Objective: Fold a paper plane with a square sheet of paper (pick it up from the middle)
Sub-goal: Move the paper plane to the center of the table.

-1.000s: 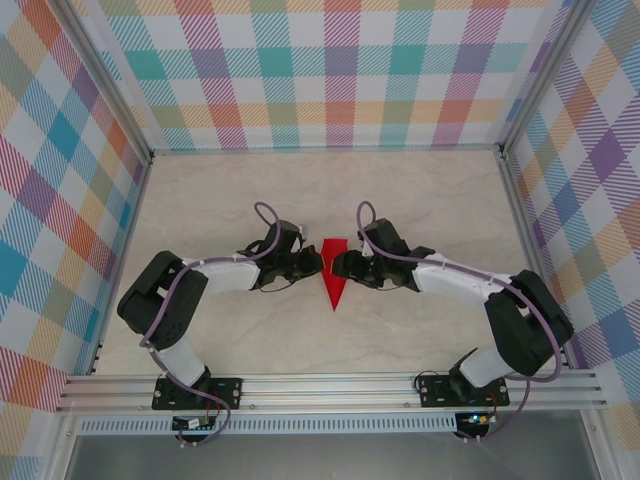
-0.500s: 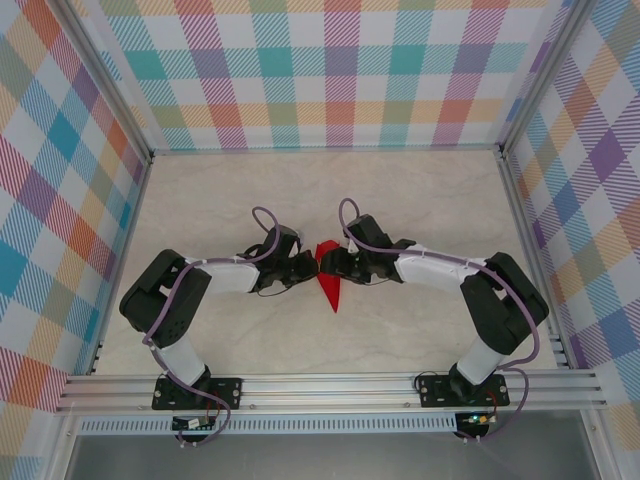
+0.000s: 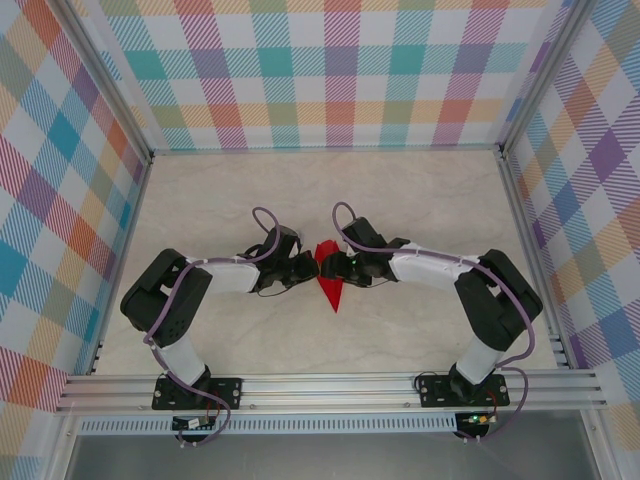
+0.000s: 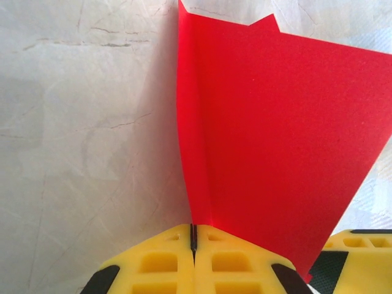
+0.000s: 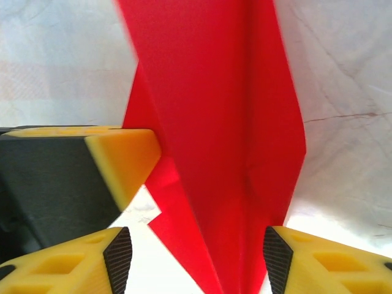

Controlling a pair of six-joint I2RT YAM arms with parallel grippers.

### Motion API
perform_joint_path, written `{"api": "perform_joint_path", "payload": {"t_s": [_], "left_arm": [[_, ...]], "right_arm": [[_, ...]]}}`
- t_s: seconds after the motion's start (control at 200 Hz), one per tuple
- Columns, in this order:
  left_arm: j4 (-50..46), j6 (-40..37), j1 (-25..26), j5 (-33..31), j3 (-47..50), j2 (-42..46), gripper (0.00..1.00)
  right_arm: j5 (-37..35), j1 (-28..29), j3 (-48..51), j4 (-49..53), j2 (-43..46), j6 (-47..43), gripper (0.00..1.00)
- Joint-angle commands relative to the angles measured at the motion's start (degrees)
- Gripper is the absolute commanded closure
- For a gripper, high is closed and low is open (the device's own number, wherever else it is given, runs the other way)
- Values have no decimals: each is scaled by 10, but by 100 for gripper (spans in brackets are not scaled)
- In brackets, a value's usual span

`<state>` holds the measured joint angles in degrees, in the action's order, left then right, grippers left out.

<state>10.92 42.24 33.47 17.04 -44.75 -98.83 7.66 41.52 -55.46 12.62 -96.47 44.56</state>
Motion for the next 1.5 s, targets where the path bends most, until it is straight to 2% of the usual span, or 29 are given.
{"api": "perform_joint_path", "payload": {"t_s": [0.0, 0.43, 0.615, 0.85, 1.1, 1.29, 1.5], "left_arm": [[-4, 0, -7, -12, 5, -6, 100], [-3, 0, -7, -6, 4, -9, 100], [-3, 0, -8, -3, 4, -6, 100], [5, 11, -11, 19, 7, 6, 100], [47, 42, -32, 75, 29, 21, 98], [40, 37, -35, 72, 33, 29, 98], [40, 33, -35, 72, 35, 27, 98]], "right_arm": [[-21, 5, -19, 33, -12, -8, 37], [22, 25, -26, 8, -33, -52, 30], [-1, 36, -28, 30, -35, -67, 30], [-49, 50, -42, 50, -53, -78, 37], [-77, 51, -39, 47, -56, -65, 44], [-87, 51, -31, 37, -43, -49, 48], [-80, 51, -31, 27, -34, -30, 62]]}}
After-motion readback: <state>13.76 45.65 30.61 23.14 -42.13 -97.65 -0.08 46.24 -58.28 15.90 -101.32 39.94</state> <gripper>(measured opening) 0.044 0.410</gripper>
